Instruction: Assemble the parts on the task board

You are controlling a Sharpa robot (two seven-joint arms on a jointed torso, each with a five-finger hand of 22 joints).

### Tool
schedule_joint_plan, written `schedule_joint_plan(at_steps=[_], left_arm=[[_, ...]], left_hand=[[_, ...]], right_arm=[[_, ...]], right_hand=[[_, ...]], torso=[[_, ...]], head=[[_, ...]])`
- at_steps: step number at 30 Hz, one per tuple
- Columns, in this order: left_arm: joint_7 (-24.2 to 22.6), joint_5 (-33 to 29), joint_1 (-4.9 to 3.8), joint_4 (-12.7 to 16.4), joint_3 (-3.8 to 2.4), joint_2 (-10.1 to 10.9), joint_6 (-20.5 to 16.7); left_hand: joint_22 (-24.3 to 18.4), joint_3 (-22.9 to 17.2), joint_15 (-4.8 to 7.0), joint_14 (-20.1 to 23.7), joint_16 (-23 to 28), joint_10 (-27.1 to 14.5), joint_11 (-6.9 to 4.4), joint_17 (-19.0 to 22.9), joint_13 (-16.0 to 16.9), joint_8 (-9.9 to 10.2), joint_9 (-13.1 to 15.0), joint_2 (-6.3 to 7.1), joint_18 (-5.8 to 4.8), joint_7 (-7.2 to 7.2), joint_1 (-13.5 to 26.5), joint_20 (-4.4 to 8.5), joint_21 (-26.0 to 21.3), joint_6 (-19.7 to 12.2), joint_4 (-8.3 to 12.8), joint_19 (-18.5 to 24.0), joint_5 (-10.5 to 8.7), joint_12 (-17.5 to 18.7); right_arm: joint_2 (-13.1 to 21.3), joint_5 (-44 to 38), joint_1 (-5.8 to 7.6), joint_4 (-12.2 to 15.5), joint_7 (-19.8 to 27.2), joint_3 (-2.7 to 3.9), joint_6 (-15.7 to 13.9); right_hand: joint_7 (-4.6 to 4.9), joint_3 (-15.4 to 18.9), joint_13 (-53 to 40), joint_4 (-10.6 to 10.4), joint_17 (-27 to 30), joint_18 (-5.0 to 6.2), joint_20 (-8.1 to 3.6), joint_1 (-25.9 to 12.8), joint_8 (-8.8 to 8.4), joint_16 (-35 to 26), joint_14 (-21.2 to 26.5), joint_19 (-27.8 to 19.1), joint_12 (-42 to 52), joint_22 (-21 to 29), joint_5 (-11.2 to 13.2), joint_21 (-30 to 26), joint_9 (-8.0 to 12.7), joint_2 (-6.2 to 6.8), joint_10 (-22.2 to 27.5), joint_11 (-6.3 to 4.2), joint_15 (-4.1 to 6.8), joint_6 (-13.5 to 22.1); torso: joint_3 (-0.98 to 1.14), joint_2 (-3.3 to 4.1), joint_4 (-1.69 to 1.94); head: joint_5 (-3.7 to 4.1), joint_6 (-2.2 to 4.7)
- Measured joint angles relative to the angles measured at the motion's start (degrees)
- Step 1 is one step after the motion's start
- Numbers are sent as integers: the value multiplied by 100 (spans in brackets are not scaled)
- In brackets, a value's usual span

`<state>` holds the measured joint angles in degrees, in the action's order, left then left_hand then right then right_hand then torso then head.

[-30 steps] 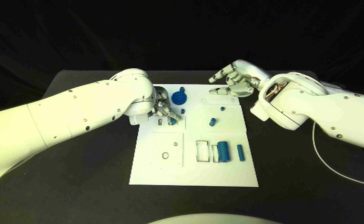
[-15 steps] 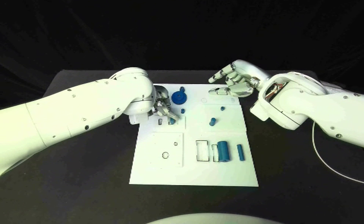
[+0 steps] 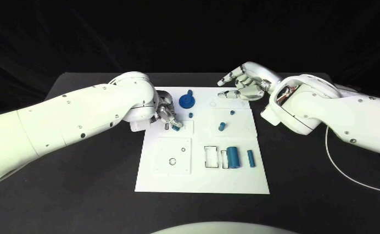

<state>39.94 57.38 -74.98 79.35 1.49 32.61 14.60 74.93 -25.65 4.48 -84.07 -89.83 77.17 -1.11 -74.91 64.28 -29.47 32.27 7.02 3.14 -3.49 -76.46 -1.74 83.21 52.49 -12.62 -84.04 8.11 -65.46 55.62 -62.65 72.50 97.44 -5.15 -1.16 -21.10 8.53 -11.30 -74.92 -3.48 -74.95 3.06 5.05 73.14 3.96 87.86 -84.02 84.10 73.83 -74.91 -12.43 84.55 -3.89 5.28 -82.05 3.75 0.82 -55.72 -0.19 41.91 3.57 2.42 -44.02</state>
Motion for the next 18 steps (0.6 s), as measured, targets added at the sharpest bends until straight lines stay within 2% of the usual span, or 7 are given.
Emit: schedule_joint_plan(at_steps=[4,10,14,18], left_arm=[[4,-23,1,117,0,114,-75],[5,-61,1,243,1,226,-292],[6,-91,4,326,5,283,-520],[7,-116,20,388,10,315,-823]], left_hand=[[1,-172,0,0,0,28,13,0,23,-69,0,66,0,-4,98,0,25,-4,41,0,0,-12],[1,-307,0,0,0,64,18,1,56,-90,0,85,0,1,171,0,46,1,118,0,-2,-43],[1,-356,0,0,0,94,-12,1,105,-111,0,86,-1,1,232,0,81,1,134,0,-2,-89],[0,-396,0,0,0,115,7,1,120,-132,0,78,0,2,265,0,83,2,127,0,-6,-129]], right_arm=[[-7,5,0,-4,0,-1,1],[-19,21,0,-13,3,-2,1],[-20,35,-1,-16,8,-2,1],[-17,45,-2,-16,12,-3,1]], right_hand=[[0,0,0,0,0,0,0,0,0,0,0,0,0,0,0,0,0,0,0,0,0,0],[0,16,0,-16,1,0,0,-30,0,0,0,0,0,-4,-21,0,1,-30,0,0,0,0],[0,16,1,-16,1,1,0,-30,0,0,0,0,0,-4,-21,0,1,-30,0,0,0,0],[0,33,1,-33,1,0,0,-30,0,0,0,0,0,-4,-21,0,1,-30,0,0,0,0]], torso=[[2,-3,3],[3,-3,3],[2,-1,2],[1,-1,3]], head=[[-7,-1],[-15,3],[-23,4],[-31,6]])
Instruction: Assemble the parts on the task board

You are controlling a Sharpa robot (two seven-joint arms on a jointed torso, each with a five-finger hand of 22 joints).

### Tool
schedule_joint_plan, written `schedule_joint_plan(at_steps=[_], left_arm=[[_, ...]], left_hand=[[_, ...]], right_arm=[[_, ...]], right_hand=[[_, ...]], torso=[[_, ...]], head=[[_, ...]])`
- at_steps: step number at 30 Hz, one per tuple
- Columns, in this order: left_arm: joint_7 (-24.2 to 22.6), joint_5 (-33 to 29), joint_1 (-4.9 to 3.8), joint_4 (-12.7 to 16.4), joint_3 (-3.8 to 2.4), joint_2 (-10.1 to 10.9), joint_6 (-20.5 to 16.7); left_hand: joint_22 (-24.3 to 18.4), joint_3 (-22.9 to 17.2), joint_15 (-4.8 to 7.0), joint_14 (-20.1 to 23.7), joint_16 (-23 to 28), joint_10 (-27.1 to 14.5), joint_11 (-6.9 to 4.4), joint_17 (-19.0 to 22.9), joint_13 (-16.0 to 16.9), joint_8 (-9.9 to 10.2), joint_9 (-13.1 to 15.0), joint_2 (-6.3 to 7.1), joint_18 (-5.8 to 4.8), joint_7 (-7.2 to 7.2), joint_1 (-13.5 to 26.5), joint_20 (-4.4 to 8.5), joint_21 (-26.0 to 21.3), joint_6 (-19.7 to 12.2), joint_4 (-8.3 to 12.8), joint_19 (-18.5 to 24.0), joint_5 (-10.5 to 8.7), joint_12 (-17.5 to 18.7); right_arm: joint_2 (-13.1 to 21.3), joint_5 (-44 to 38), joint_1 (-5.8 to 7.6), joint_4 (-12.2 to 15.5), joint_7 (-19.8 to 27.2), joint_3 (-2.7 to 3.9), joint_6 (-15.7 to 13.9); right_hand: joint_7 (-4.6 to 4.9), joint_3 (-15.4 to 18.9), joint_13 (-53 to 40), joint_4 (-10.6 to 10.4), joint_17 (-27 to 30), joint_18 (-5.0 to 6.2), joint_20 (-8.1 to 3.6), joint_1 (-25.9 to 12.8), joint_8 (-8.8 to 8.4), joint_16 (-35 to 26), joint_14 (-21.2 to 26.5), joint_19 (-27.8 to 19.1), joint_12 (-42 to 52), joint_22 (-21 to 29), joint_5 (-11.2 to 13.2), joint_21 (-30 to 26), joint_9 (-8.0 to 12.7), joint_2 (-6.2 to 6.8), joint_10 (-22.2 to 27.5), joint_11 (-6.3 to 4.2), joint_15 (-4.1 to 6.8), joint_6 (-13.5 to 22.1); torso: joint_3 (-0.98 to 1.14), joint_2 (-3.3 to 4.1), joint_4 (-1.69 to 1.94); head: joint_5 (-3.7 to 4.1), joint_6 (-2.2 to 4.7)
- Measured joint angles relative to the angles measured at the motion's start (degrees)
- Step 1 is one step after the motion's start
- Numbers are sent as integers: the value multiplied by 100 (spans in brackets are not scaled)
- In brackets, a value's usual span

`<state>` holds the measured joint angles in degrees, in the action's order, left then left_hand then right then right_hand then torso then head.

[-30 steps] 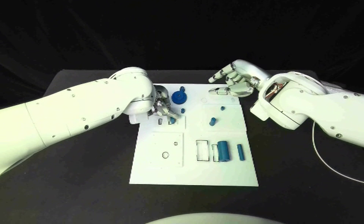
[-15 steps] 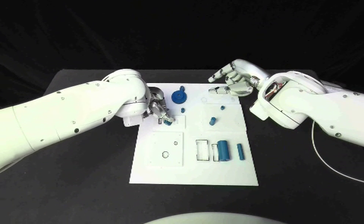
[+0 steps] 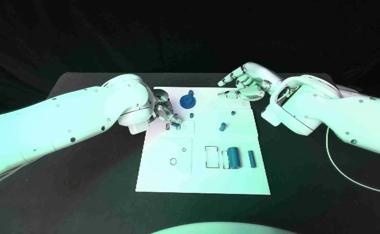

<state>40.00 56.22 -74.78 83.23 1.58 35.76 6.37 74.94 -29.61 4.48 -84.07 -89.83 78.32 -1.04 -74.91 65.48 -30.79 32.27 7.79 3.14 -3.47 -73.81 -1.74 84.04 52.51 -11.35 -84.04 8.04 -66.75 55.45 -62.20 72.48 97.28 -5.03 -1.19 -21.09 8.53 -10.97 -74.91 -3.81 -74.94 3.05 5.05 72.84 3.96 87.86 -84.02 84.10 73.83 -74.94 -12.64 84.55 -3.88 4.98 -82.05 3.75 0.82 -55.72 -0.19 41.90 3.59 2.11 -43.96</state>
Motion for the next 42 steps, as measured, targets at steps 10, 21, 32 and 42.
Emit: schedule_joint_plan(at_steps=[10,21,32,42], left_arm=[[1,12,112,48,51,-5,-581],[2,85,171,0,87,-52,-675],[-15,135,165,-5,78,-51,-539],[-25,190,164,10,74,-42,-381]], left_hand=[[-1,-111,0,0,0,20,-20,0,14,-67,0,22,-1,0,90,0,22,0,48,0,-13,0],[-1,-193,0,0,0,20,-20,-4,14,-133,1,79,0,0,146,0,21,0,130,0,-17,0],[-2,-227,0,0,0,20,-19,-3,-10,-133,3,78,-1,0,146,0,21,0,132,0,-34,0],[-2,-251,0,0,0,19,-19,-2,-6,-210,54,58,0,0,167,0,21,0,109,0,56,0]], right_arm=[[10,20,0,2,6,0,0],[20,30,0,5,9,0,0],[22,35,0,5,11,-1,0],[24,38,-1,2,14,-1,1]], right_hand=[[0,-17,1,-17,0,0,0,0,0,0,0,0,0,0,0,0,1,0,0,0,0,0],[0,-18,-4,-16,1,0,0,0,0,0,0,0,0,1,0,0,1,0,0,0,0,0],[-18,-2,-3,-32,2,0,0,-23,0,0,0,0,0,2,0,0,1,-23,0,0,0,-18],[-18,-2,-3,-32,3,0,0,-23,0,0,0,0,0,3,0,0,2,-23,0,0,0,-18]], torso=[[-3,0,0],[-4,3,-10],[-4,4,-13],[-5,4,-16]], head=[[-27,-6],[-38,-26],[-41,-36],[-44,-51]])
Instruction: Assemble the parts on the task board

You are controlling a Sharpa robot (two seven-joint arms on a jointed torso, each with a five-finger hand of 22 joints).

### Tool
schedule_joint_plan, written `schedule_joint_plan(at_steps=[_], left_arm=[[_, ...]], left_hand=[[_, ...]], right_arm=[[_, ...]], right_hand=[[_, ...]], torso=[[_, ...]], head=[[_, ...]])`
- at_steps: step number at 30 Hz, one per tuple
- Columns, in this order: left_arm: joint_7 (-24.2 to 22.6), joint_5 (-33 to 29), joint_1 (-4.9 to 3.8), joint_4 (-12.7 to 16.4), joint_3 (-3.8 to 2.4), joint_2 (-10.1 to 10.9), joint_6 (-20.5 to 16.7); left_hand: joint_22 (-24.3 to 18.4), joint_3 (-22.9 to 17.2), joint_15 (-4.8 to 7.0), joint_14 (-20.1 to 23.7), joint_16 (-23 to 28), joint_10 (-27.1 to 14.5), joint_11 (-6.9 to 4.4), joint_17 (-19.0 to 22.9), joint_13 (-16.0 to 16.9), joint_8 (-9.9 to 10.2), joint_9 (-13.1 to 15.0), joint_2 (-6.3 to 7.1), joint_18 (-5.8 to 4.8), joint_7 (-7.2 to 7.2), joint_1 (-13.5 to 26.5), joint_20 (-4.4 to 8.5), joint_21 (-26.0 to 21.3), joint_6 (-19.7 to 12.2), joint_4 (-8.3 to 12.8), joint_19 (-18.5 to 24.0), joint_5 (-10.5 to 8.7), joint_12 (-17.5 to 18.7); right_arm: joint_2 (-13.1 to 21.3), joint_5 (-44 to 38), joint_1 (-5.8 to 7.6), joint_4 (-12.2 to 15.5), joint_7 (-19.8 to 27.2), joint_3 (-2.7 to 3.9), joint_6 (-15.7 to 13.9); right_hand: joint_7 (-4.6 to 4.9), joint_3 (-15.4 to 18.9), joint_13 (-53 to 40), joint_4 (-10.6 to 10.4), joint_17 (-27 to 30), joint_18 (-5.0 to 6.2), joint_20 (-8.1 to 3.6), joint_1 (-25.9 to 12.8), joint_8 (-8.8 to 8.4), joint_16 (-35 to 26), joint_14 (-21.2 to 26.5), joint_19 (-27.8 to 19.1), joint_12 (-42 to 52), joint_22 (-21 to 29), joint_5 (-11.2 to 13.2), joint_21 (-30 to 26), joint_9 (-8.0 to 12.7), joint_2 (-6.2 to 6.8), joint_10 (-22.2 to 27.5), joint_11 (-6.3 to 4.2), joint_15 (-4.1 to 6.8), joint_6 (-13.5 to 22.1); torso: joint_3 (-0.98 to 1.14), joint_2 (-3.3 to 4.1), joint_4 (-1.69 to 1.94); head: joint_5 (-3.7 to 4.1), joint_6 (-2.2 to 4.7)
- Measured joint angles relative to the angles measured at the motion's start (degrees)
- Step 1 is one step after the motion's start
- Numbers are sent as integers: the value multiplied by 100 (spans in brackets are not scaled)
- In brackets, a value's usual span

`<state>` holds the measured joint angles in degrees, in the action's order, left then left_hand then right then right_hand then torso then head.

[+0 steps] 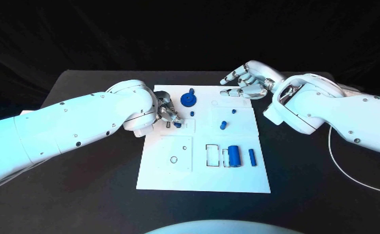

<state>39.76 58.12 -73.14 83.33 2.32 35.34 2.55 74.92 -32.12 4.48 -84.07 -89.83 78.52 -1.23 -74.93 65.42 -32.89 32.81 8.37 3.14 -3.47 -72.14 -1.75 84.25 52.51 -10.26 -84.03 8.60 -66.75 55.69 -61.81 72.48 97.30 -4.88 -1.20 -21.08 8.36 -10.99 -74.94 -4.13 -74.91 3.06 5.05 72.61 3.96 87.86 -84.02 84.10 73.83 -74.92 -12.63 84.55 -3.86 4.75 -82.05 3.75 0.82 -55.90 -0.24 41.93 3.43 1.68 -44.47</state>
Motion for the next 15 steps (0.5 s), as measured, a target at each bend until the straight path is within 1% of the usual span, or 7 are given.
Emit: schedule_joint_plan(at_steps=[3,7,8,10,15], left_arm=[[-3,18,0,3,0,2,36],[-9,40,-1,4,-2,4,72],[-10,45,-1,4,-2,6,82],[-11,56,-1,4,-2,8,106],[-14,81,-3,4,-4,9,149]], left_hand=[[0,0,0,0,0,0,0,0,4,-7,33,1,0,0,0,0,0,0,0,0,0,0],[0,0,0,0,0,0,0,0,4,-10,43,33,0,0,33,0,0,0,0,0,33,0],[0,0,0,0,0,0,0,1,4,-10,113,33,0,0,33,0,0,0,1,0,34,0],[0,-1,0,0,0,0,0,1,4,-10,168,33,0,0,33,0,0,0,1,0,34,0],[-1,-1,0,0,0,0,0,1,5,-10,197,40,0,0,40,0,16,0,2,0,35,0]], right_arm=[[-1,1,0,0,2,0,0],[-1,3,0,-1,5,0,1],[-1,4,-1,-1,7,0,1],[0,5,-1,-1,10,0,1],[1,8,-1,0,16,0,1]], right_hand=[[0,0,0,0,0,0,0,0,0,0,0,0,0,0,0,0,0,0,0,0,0,0],[0,0,1,0,0,0,0,0,0,0,0,0,0,0,-19,0,0,0,0,0,0,0],[0,0,1,0,0,0,0,0,0,0,0,0,0,1,-24,0,0,0,0,0,0,0],[0,0,1,0,0,0,0,0,0,0,0,0,0,1,-24,0,0,0,0,0,0,0],[0,0,1,0,1,0,0,0,0,0,0,0,0,1,-24,0,0,0,0,0,0,0]], torso=[[0,0,2],[0,0,2],[0,0,2],[0,0,2],[1,-1,2]], head=[[0,-5],[3,-9],[4,-12],[4,-16],[3,-22]])
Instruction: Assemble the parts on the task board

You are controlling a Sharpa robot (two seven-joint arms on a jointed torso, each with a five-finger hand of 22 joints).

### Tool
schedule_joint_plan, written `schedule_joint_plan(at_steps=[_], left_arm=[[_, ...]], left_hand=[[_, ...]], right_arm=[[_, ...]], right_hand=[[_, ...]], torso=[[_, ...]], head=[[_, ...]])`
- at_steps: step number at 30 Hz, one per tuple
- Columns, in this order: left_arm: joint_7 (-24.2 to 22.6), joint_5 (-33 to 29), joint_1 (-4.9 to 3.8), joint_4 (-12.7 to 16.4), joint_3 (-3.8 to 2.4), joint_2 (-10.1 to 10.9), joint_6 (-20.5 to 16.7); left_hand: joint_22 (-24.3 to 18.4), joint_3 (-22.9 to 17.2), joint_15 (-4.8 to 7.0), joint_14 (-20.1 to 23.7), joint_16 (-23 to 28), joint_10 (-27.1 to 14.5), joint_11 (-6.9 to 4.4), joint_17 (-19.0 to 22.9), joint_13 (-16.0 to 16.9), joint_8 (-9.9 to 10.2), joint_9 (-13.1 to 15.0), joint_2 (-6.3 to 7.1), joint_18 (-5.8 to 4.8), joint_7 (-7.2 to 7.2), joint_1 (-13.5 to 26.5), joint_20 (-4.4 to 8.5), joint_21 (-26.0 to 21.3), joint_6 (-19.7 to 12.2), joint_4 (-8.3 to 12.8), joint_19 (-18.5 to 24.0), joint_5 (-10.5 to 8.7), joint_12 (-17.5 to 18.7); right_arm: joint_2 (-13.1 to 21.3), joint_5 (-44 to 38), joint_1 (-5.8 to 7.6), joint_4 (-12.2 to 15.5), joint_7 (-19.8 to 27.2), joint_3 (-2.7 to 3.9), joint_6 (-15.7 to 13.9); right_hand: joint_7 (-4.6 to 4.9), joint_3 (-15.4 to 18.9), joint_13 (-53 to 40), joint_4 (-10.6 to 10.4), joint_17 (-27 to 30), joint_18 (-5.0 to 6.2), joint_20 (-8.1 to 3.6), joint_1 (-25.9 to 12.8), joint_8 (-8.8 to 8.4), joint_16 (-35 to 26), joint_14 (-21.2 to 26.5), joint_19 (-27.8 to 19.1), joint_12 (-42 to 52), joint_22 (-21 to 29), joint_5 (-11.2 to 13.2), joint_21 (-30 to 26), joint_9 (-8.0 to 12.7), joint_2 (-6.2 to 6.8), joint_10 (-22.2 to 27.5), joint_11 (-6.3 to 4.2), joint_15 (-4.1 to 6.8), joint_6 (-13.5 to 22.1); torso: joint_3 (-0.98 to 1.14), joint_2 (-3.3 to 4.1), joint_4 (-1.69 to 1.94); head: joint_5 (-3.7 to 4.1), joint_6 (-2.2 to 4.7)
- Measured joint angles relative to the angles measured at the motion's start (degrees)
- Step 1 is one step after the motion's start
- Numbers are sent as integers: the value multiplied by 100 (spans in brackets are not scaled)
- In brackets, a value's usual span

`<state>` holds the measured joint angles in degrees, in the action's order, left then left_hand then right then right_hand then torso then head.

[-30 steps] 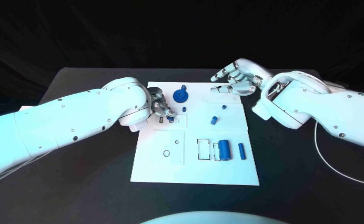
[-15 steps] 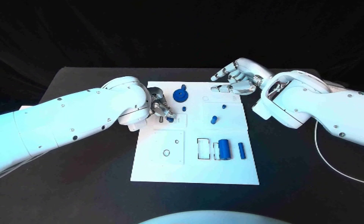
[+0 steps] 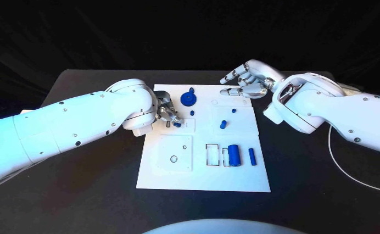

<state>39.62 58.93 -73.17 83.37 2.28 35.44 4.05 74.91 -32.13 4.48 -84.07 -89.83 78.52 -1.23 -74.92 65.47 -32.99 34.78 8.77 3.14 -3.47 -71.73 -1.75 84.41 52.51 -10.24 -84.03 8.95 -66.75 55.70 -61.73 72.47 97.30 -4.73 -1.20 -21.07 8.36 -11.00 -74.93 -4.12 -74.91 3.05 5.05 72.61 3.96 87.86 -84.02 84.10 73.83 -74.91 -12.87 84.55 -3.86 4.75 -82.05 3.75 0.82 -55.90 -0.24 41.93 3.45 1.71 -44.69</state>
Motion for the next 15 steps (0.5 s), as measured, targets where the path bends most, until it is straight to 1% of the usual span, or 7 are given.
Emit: schedule_joint_plan(at_steps=[3,5,7,8,9,12,15], left_arm=[[-1,12,-1,-3,-1,0,23],[-1,21,-1,-9,-1,0,46],[-1,29,0,-17,1,-1,71],[-1,32,2,-21,2,-3,83],[-1,34,2,-27,2,-6,95],[1,42,1,-50,1,-24,137],[3,51,-3,-87,-2,-51,184]], left_hand=[[0,-5,0,0,0,21,-21,0,13,-4,1,21,0,0,43,0,13,0,4,0,0,-13],[0,-55,0,0,0,22,-22,0,28,-44,51,15,-1,0,78,0,13,0,22,0,0,-45],[0,-78,0,0,0,48,-48,0,46,-96,68,8,0,0,183,0,12,0,46,0,0,-51],[0,-112,0,0,0,57,-57,0,54,-114,174,1,-1,0,224,0,13,0,80,0,0,-80],[0,-118,0,0,0,66,-66,0,64,-134,186,7,0,0,250,0,13,0,86,0,0,-83],[0,-201,21,21,0,74,-73,0,83,-145,376,10,0,0,369,0,12,0,169,0,0,-113],[0,-288,44,-2,0,104,-103,1,112,-184,376,2,-1,0,490,0,12,0,256,0,-1,-141]], right_arm=[[0,2,0,1,5,0,0],[1,4,0,3,10,0,-2],[3,6,0,5,16,0,-3],[4,7,0,6,19,0,-4],[5,9,0,6,22,0,-5],[10,14,0,9,28,0,-8],[14,20,0,13,34,0,-10]], right_hand=[[0,0,0,0,0,0,0,0,0,0,0,0,0,0,0,0,0,0,0,0,0,0],[0,0,0,0,0,0,0,0,0,0,0,0,0,0,0,0,0,0,0,0,0,0],[2,0,0,0,0,0,0,0,0,0,0,0,0,0,-34,0,0,0,0,0,0,-2],[13,0,1,0,0,0,0,0,0,0,0,0,0,0,-34,0,0,0,0,0,0,-13],[21,0,1,0,0,0,0,0,0,0,0,0,0,1,-34,0,0,0,0,0,0,-21],[21,0,1,0,0,0,0,0,0,0,0,0,0,1,-34,0,1,0,0,0,0,-21],[21,0,1,0,0,0,0,0,0,0,0,0,0,1,-57,0,1,0,0,0,0,-21]], torso=[[1,-1,0],[1,-1,-1],[2,-1,-2],[3,-1,-2],[4,-1,-2],[4,-1,-2],[4,-1,-2]], head=[[-2,-1],[-3,-1],[-3,-1],[-3,-1],[-3,-2],[-3,-5],[-5,-7]])
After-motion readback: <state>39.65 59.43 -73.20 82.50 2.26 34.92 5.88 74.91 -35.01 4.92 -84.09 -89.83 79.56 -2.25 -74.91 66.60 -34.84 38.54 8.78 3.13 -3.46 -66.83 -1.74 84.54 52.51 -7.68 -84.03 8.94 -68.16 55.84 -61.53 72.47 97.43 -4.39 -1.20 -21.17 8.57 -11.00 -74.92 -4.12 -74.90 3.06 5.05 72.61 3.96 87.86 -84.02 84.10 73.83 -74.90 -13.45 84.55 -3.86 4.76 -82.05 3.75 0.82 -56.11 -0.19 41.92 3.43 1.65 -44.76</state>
